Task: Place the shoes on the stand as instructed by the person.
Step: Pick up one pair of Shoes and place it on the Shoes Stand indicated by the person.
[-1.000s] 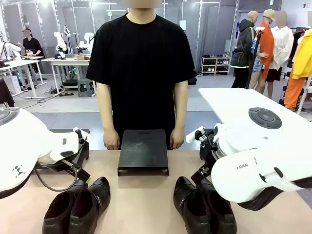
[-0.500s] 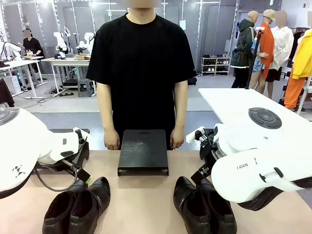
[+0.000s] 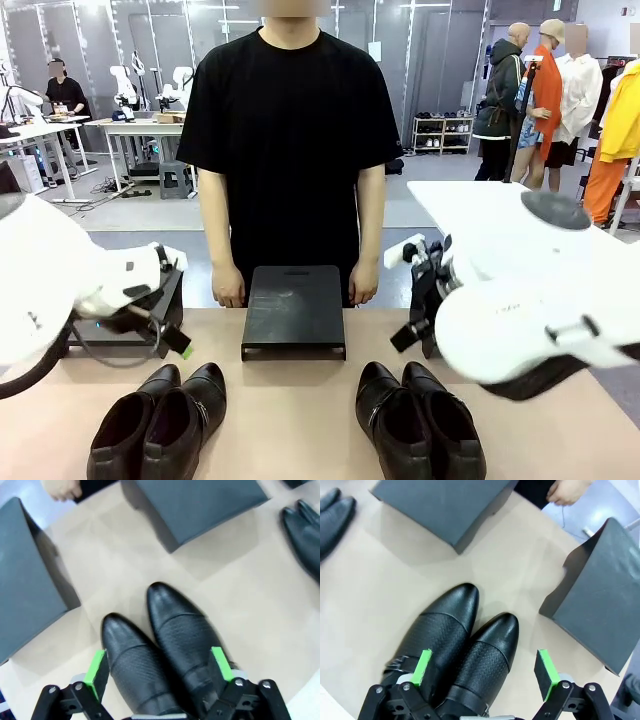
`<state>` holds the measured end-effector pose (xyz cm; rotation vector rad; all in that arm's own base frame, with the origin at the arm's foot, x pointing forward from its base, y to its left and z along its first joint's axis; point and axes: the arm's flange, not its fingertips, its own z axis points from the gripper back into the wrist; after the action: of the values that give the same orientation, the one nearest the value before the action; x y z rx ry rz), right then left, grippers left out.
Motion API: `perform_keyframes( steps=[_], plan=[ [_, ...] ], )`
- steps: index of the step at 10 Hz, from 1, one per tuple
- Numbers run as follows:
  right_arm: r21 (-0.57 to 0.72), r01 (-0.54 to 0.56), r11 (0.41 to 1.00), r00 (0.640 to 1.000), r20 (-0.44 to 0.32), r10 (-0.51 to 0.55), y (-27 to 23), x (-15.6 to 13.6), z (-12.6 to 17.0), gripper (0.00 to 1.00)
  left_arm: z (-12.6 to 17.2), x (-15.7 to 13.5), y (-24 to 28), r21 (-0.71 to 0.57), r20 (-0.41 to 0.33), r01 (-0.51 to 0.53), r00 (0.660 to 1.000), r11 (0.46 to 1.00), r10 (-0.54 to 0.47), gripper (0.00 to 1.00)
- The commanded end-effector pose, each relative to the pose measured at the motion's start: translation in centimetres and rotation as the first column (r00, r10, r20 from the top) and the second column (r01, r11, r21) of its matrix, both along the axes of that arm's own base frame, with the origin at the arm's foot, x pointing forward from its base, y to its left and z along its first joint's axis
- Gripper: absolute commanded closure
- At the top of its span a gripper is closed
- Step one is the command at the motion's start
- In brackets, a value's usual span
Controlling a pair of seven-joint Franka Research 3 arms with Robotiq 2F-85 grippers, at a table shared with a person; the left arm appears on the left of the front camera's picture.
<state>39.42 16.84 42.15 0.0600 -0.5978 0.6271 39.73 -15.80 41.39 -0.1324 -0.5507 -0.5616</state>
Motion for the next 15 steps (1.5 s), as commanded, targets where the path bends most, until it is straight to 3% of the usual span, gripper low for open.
perform_keyframes(
  steps=[1,2,3,4,5,6,7,8,9,10,11,12,15],
  plan=[
    [0.111,-0.004,0.994,0.998,-0.059,0.011,-1.4,-1.3,5.5,0.00,5.2,-0.2,2.6,-0.109,-0.093,0.042,0.994,0.993,-0.052,0.00],
    [0.191,0.012,0.982,0.995,-0.098,0.007,-2.8,-2.1,7.8,0.00,7.4,-0.6,3.9,-0.177,-0.131,0.046,0.989,0.983,-0.069,0.00],
    [0.319,0.048,0.947,0.987,-0.162,0.004,-5.5,-3.3,10.4,0.00,9.7,-1.4,6.0,-0.278,-0.183,0.058,0.977,0.959,-0.112,0.00],
    [0.447,0.088,0.890,0.984,-0.179,-0.008,-8.9,-3.9,12.1,0.00,10.9,-2.1,8.6,-0.376,-0.216,0.086,0.960,0.923,-0.178,0.00],
    [0.565,0.096,0.820,0.968,-0.246,0.056,-12.6,-4.8,12.3,0.00,11.4,-2.7,11.9,-0.475,-0.242,0.092,0.943,0.875,-0.230,0.00],
    [0.629,0.110,0.769,0.965,-0.254,0.069,-16.3,-6.0,12.1,0.00,11.3,-3.3,15.5,-0.568,-0.240,0.082,0.936,0.819,-0.259,0.00],
    [0.688,0.145,0.711,0.975,-0.222,0.016,-20.3,-7.8,11.3,0.00,10.9,-4.4,19.8,-0.676,-0.207,0.055,0.943,0.734,-0.261,0.00],
    [0.733,0.144,0.665,0.972,-0.231,0.044,-23.6,-9.6,10.2,0.00,9.8,-5.5,23.1,-0.739,-0.175,0.049,0.949,0.672,-0.261,0.00],
    [0.760,0.217,0.613,0.970,-0.239,-0.047,-27.0,-11.6,9.2,0.00,8.7,-6.6,26.2,-0.785,-0.144,0.026,0.964,0.620,-0.222,0.00],
    [0.794,0.217,0.568,0.973,-0.225,-0.058,-29.8,-14.2,8.3,0.00,7.7,-8.4,29.3,-0.854,-0.042,0.065,0.980,0.516,-0.192,0.00],
    [0.816,0.265,0.514,0.964,-0.244,-0.110,-32.4,-16.5,6.8,0.00,6.5,-10.0,31.9,-0.876,-0.038,0.028,0.991,0.481,-0.126,0.00],
    [0.835,0.269,0.480,0.963,-0.243,-0.116,-33.7,-18.2,5.8,0.00,5.8,-11.0,33.4,-0.877,-0.052,-0.005,0.995,0.480,-0.085,0.00],
    [0.848,0.263,0.459,0.964,-0.214,-0.157,-34.3,-20.6,5.1,0.00,5.7,-12.5,35.5,-0.875,-0.047,-0.035,0.999,0.482,-0.014,0.00]
  ],
)
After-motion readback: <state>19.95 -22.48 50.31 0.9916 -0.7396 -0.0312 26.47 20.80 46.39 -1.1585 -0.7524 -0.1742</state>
